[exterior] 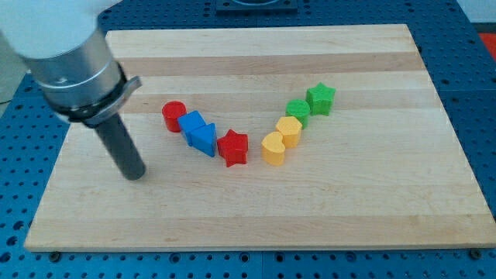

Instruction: Nudge the blue triangle and red star right a bit

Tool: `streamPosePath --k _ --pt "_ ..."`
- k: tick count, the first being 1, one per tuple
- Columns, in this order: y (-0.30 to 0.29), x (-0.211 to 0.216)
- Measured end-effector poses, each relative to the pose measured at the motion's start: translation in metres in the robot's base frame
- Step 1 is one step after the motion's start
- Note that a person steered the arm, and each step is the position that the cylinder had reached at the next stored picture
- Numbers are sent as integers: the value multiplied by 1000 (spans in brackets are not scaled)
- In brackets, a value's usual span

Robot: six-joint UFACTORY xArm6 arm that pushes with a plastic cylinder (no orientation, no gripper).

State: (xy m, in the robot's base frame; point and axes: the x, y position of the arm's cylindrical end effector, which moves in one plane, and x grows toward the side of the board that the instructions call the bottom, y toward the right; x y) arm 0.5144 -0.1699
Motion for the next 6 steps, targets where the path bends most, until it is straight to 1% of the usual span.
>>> streamPosePath --k 1,2,3,4,6 --pt "25 -17" --pt "35 -24" --pt "35 -11" --pt "49 -9" --pt "96 -33"
